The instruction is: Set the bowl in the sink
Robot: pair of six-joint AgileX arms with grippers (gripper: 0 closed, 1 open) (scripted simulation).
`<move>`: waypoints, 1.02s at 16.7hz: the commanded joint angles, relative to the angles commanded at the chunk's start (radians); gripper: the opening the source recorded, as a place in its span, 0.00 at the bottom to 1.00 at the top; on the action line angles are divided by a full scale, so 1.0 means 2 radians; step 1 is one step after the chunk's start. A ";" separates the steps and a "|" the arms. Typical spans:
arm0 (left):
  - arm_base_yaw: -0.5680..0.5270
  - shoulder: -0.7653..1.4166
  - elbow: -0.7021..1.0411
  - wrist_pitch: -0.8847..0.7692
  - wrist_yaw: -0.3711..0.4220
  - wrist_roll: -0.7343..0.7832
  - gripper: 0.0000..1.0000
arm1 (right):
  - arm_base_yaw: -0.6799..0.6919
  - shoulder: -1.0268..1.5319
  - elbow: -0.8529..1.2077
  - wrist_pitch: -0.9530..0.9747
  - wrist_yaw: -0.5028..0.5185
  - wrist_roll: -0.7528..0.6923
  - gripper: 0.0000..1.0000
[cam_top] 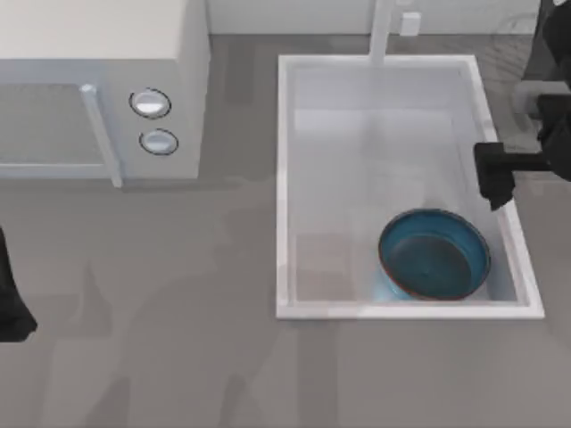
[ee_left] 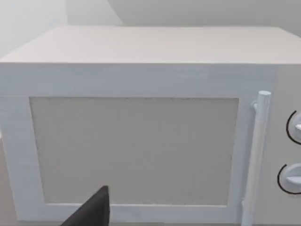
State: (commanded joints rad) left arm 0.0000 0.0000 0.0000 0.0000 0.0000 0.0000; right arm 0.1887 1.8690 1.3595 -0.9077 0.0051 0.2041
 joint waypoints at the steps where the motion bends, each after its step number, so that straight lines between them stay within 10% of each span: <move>1: 0.000 0.000 0.000 0.000 0.000 0.000 1.00 | 0.003 0.031 0.025 -0.014 0.000 0.004 1.00; 17: 0.000 0.000 0.000 0.000 0.000 0.000 1.00 | 0.013 0.165 0.067 0.022 -0.001 0.014 1.00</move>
State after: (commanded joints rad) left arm 0.0000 0.0000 0.0000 0.0000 0.0000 0.0000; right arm 0.2148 2.1994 1.4944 -0.8637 0.0033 0.2329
